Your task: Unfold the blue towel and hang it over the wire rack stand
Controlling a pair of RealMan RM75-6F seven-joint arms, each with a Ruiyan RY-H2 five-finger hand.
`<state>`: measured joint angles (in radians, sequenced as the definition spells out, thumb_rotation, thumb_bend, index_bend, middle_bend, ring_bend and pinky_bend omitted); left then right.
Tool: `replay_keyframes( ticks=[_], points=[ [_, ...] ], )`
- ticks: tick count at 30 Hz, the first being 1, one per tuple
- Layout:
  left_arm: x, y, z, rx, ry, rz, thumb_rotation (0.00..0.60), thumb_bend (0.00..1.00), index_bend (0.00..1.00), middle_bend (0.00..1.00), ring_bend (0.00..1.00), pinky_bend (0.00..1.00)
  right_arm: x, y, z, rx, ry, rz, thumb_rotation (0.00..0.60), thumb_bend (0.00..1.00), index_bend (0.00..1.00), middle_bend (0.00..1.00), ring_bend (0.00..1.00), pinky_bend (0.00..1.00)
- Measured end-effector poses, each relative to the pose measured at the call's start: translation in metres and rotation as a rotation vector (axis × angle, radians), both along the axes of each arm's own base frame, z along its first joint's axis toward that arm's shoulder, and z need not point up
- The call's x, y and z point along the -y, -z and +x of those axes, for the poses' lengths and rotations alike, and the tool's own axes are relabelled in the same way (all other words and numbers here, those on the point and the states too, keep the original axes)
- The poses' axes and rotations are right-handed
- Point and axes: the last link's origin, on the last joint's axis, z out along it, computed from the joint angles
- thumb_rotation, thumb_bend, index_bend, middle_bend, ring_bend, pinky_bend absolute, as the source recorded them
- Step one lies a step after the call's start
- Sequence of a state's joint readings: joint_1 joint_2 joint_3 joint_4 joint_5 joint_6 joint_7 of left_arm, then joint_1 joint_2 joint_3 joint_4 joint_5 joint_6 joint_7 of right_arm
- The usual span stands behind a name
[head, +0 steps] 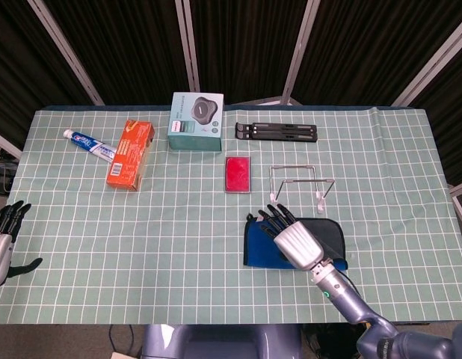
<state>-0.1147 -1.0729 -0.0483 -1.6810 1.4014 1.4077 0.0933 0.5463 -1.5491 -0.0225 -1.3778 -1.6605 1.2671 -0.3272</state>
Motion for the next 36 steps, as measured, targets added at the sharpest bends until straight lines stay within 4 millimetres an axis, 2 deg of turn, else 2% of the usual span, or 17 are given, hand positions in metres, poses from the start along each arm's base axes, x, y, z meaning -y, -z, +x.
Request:
replay_keyframes(
  ticks=[5,9,14,18,23,36],
  points=[
    [0.001,0.000,0.002,0.001,0.006,0.001,0.600,0.00,0.00,0.00,0.00,0.00,-0.013,-0.018,-0.022,0.009,0.033,0.001,0.600,0.08,0.25,0.08,0.00,0.10],
    [0.001,0.001,0.002,-0.002,0.007,-0.003,0.600,0.00,0.00,0.00,0.00,0.00,-0.019,-0.024,-0.038,0.004,0.060,0.002,0.600,0.15,0.30,0.08,0.00,0.10],
    [0.001,0.001,0.003,-0.004,0.013,-0.004,0.600,0.00,0.00,0.00,0.00,0.00,-0.020,-0.021,-0.051,-0.035,0.083,0.014,0.600,0.27,0.38,0.08,0.00,0.10],
    [0.001,0.001,0.003,-0.006,0.011,-0.001,0.600,0.00,0.00,0.00,0.00,0.00,-0.022,-0.012,-0.058,-0.075,0.089,0.034,0.600,0.31,0.39,0.08,0.00,0.10],
    [0.000,0.002,0.001,-0.011,0.002,-0.003,0.600,0.00,0.00,0.00,0.00,0.00,-0.027,-0.004,-0.062,-0.105,0.089,0.057,0.600,0.32,0.39,0.08,0.00,0.10],
    [0.000,0.002,0.001,-0.015,0.001,-0.003,0.600,0.00,0.00,0.00,0.00,0.00,-0.033,-0.015,-0.089,-0.163,0.105,0.051,0.600,0.31,0.39,0.08,0.00,0.10]
  ],
)
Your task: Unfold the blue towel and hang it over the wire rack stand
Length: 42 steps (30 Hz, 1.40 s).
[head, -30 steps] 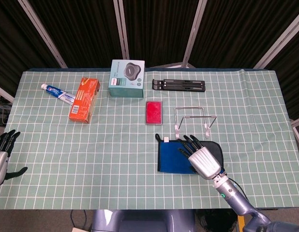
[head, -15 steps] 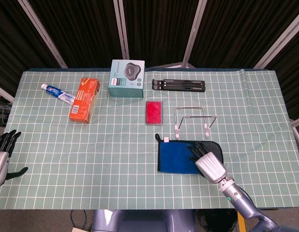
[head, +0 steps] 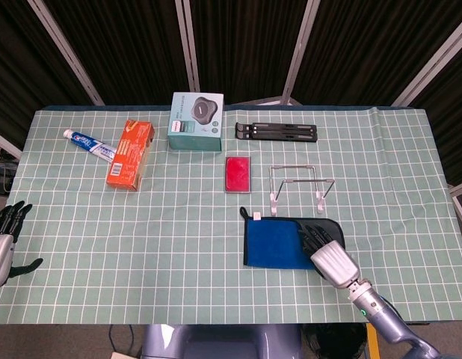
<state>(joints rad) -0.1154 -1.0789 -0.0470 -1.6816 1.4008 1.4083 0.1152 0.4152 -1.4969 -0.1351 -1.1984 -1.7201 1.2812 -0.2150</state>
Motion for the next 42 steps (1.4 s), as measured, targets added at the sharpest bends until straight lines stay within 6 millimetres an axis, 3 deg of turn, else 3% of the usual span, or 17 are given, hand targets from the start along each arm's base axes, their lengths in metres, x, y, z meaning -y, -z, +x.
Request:
replay_keyframes(
  ticks=[8,42],
  points=[
    [0.000,0.002,0.001,-0.004,0.001,-0.007,0.600,0.00,0.00,0.00,0.00,0.00,0.000,-0.002,-0.015,-0.040,-0.022,-0.014,0.600,0.31,0.39,0.08,0.00,0.11],
    [-0.001,0.002,-0.001,-0.009,-0.008,-0.007,0.600,0.00,0.00,0.00,0.00,0.00,-0.001,0.005,-0.024,-0.055,-0.056,-0.021,0.600,0.32,0.45,0.08,0.00,0.15]
  ],
)
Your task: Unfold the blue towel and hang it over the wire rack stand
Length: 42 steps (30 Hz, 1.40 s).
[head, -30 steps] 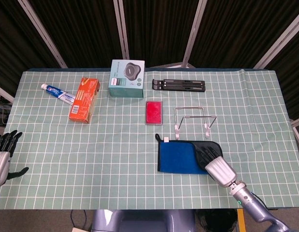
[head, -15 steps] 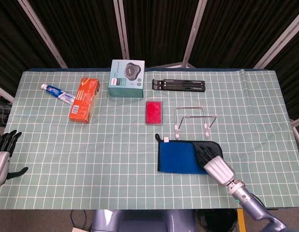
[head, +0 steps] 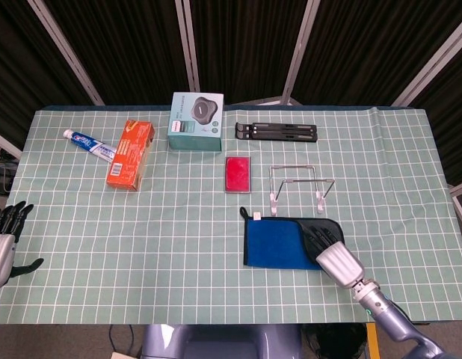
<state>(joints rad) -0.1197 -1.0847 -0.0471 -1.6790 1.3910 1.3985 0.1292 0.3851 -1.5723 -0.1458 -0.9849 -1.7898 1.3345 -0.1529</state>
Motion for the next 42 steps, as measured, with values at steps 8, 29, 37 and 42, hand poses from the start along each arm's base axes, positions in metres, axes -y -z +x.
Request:
replay_keyframes(
  ticks=[8,29,37,42],
  points=[
    [0.000,0.001,0.001,-0.004,0.002,-0.003,0.600,0.00,0.00,0.00,0.00,0.00,-0.010,-0.002,-0.004,-0.002,-0.003,0.015,0.600,0.22,0.45,0.08,0.00,0.15],
    [-0.001,0.002,-0.001,-0.005,-0.005,-0.004,0.600,0.00,0.00,0.00,0.00,0.00,-0.004,-0.002,-0.001,0.006,-0.019,-0.014,0.600,0.21,0.45,0.08,0.00,0.15],
    [-0.001,0.001,-0.001,-0.002,-0.006,-0.003,0.600,0.00,0.00,0.00,0.00,0.00,-0.003,-0.005,-0.001,0.006,-0.007,-0.016,0.600,0.21,0.45,0.08,0.00,0.16],
    [-0.001,0.002,-0.001,-0.003,-0.007,-0.007,0.600,0.00,0.00,0.00,0.00,0.00,-0.006,-0.010,0.004,0.025,-0.018,-0.010,0.600,0.21,0.45,0.08,0.00,0.16]
  ],
)
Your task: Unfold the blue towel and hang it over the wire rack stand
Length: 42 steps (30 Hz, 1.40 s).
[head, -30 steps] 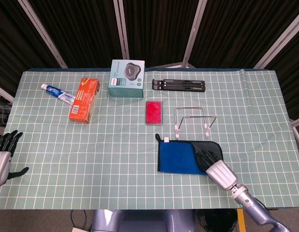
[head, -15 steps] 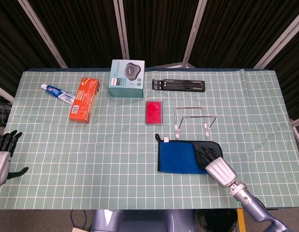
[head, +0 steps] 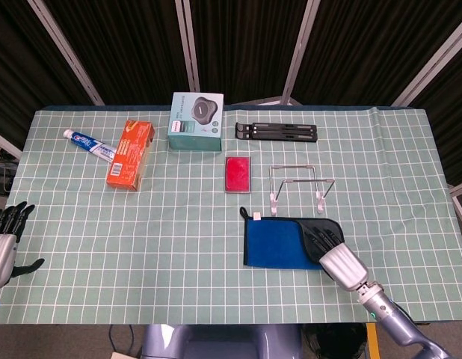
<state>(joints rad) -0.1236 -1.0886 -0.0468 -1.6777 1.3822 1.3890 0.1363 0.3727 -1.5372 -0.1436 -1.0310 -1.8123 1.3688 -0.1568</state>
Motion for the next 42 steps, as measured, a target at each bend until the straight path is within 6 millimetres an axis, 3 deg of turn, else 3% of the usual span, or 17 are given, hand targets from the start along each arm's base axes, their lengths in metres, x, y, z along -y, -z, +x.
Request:
replay_keyframes(
  ticks=[15,32,42],
  points=[
    [0.000,0.000,0.000,0.000,-0.003,-0.002,0.600,0.00,0.00,0.00,0.00,0.00,0.008,0.008,-0.006,-0.069,-0.007,0.001,0.600,0.22,0.45,0.08,0.00,0.16],
    [0.000,0.001,-0.001,-0.003,-0.002,-0.001,0.600,0.00,0.00,0.00,0.00,0.00,0.012,0.007,-0.005,-0.024,0.019,-0.011,0.600,0.34,0.46,0.08,0.00,0.18],
    [0.000,0.001,-0.001,-0.003,-0.002,-0.002,0.600,0.00,0.00,0.00,0.00,0.00,0.013,0.008,-0.006,0.001,0.034,-0.011,0.600,0.39,0.53,0.08,0.00,0.20]
  ],
)
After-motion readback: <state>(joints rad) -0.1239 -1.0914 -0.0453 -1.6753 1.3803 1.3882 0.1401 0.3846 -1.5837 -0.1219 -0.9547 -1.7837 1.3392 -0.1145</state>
